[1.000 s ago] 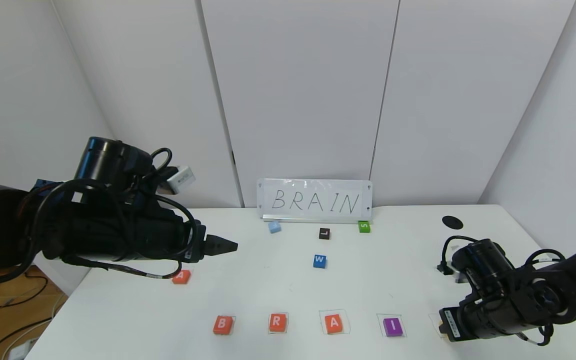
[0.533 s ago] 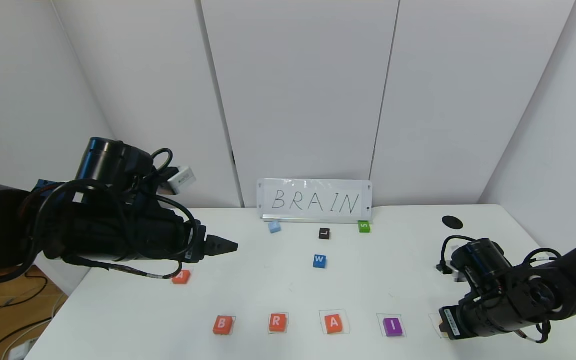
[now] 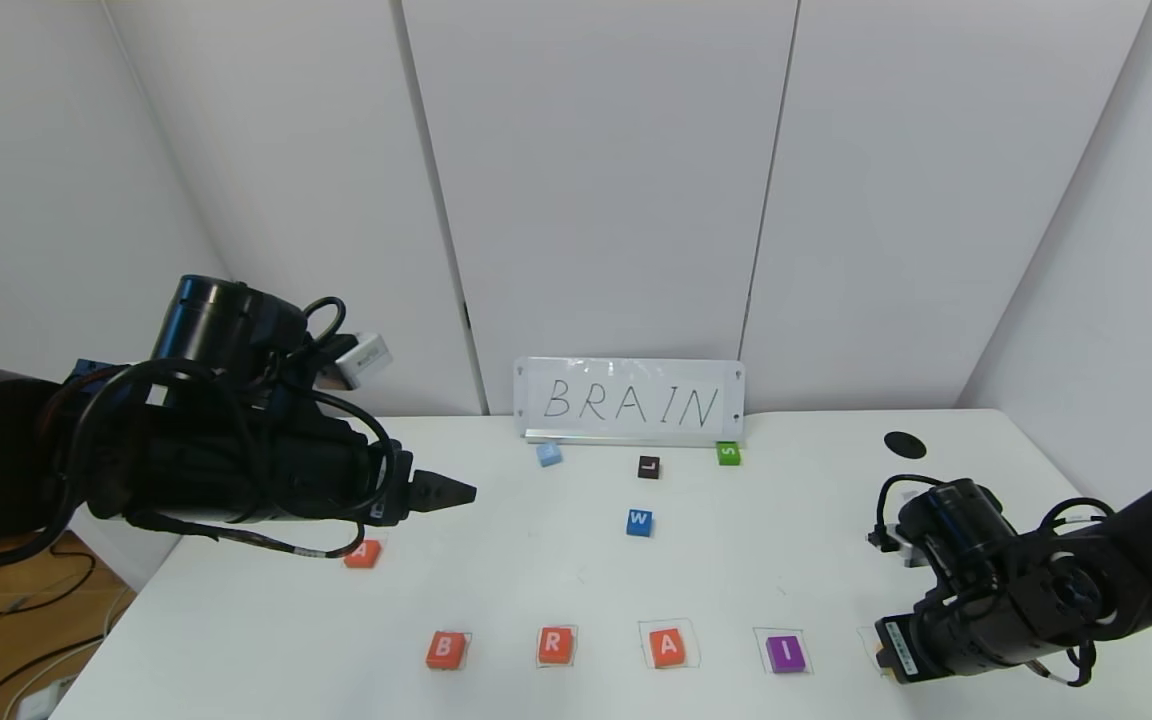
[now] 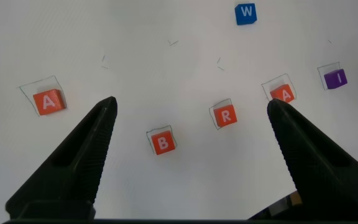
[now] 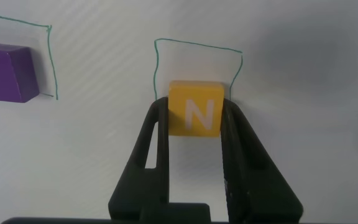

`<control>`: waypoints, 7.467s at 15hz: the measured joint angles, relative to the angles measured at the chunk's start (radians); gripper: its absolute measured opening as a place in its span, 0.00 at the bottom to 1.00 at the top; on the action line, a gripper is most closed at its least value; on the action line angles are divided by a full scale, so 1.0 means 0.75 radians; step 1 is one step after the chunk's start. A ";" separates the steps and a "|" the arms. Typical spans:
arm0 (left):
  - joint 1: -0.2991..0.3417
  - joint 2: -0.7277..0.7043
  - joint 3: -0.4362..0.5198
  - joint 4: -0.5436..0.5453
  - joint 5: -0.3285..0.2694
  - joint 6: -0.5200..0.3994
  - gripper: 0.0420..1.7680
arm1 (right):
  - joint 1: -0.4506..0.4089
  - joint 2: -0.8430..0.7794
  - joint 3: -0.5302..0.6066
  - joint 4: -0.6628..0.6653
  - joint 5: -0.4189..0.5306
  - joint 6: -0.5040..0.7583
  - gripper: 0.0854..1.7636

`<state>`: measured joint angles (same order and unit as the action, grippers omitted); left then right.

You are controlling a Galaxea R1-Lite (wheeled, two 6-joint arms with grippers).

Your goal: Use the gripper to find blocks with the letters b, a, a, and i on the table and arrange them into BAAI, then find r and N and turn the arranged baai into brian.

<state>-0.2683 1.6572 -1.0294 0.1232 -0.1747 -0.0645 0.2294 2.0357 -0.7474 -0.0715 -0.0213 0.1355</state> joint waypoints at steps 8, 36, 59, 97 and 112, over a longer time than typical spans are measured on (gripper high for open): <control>0.000 0.001 0.000 0.001 -0.001 -0.001 0.97 | 0.008 0.007 0.000 0.002 -0.008 -0.001 0.28; 0.000 -0.001 0.000 0.001 0.000 0.001 0.97 | 0.014 0.016 -0.012 -0.005 -0.011 -0.005 0.84; 0.001 -0.011 0.000 0.001 -0.003 0.001 0.97 | 0.002 -0.191 -0.081 0.165 -0.010 0.003 0.96; 0.144 -1.449 0.078 0.924 0.225 0.153 0.97 | -0.161 -1.882 -0.543 1.294 -0.052 0.006 0.97; 0.350 -2.038 0.399 1.115 0.191 0.221 0.97 | -0.294 -2.498 -0.315 1.506 -0.050 -0.071 0.97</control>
<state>-0.0062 0.1287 -0.7298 0.9591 -0.0315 0.1013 0.0085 0.1619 -0.9836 1.0577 -0.0591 0.0826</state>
